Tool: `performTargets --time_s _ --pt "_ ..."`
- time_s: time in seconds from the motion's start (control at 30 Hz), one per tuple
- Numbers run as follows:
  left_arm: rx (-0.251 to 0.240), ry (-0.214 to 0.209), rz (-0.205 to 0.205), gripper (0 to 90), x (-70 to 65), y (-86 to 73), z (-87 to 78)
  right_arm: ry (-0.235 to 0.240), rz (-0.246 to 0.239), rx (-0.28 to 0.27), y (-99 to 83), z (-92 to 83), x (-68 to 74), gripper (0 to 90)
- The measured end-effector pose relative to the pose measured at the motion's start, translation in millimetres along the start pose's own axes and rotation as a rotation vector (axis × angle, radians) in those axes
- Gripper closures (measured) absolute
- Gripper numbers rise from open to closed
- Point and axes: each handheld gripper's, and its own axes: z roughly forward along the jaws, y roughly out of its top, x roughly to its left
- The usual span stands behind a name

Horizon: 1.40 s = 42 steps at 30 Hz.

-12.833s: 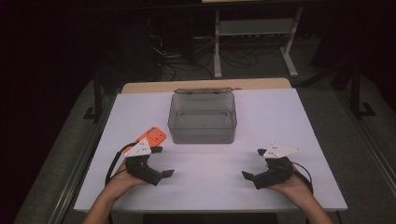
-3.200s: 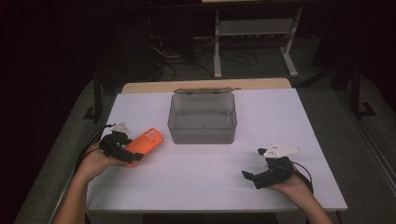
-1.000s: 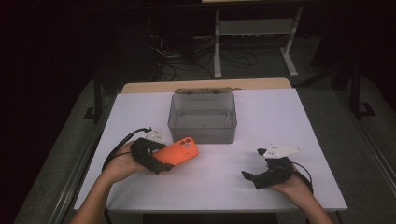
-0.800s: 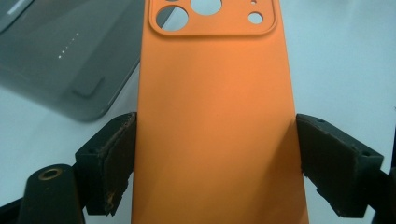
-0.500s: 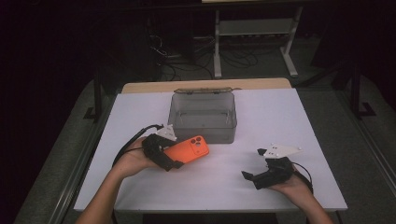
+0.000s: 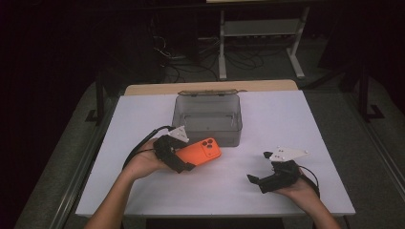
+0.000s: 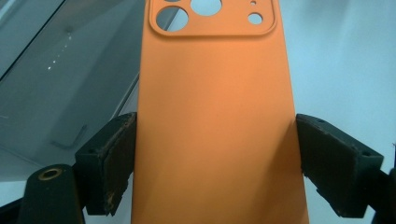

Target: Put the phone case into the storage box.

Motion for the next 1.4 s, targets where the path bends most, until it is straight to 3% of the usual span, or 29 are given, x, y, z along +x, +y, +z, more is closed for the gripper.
performTargets --time_s 0.4,1.4 --pt "-0.001 -0.009 -0.014 16.3 1.6 -1.4 -2.5 0.014 -0.024 0.038 6.7 6.6 3.0 0.0" --pt "0.003 -0.016 -0.018 16.3 0.1 -0.4 -1.0 0.041 -0.043 0.014 31.4 37.6 11.6 0.0"
